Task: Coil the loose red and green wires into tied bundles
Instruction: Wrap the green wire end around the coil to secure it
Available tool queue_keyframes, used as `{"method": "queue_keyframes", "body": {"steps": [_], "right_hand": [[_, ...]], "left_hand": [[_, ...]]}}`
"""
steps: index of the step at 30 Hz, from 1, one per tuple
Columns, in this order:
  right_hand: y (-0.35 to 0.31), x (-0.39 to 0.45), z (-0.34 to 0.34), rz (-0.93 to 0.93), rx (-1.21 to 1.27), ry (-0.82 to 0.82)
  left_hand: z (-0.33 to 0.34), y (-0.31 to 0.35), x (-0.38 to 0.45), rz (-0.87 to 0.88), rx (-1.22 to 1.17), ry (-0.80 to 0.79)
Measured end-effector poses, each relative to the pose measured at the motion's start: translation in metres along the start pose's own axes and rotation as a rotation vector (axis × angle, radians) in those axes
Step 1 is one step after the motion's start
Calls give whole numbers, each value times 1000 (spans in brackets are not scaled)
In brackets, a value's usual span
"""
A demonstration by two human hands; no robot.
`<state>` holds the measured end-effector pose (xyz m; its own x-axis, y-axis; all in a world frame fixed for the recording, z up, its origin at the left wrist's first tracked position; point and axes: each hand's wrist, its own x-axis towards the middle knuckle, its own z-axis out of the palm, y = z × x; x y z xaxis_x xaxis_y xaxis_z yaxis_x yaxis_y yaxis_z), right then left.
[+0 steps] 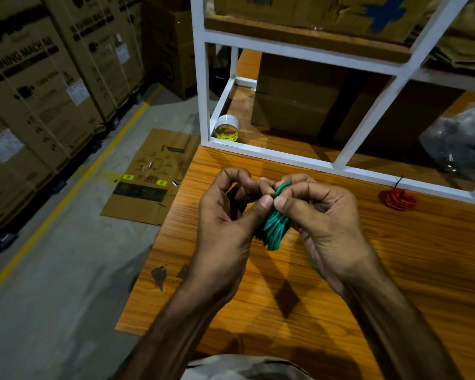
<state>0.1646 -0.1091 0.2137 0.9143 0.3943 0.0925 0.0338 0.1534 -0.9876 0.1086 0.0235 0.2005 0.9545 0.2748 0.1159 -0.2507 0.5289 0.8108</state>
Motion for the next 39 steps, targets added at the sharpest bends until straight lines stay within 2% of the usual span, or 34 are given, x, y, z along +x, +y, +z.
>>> {"method": "queue_keyframes", "body": {"steps": [5, 11, 14, 20, 26, 39], "right_hand": [[2, 1, -1, -23, 2, -8], [4, 1, -1, -36, 14, -34], [4, 2, -1, -39, 7, -24], [4, 4, -1, -53, -12, 1], [7, 4, 2, -99, -59, 41], [5, 5, 2, -108, -129, 32]], "left_hand": [[-2, 2, 1, -68, -76, -23], [-8, 7, 5, -105, -43, -73], [-7, 8, 5, -115, -117, -86], [-3, 5, 4, -69, -163, -35], [0, 8, 4, -133, -183, 21], [-3, 1, 11, -216, -306, -2]]}}
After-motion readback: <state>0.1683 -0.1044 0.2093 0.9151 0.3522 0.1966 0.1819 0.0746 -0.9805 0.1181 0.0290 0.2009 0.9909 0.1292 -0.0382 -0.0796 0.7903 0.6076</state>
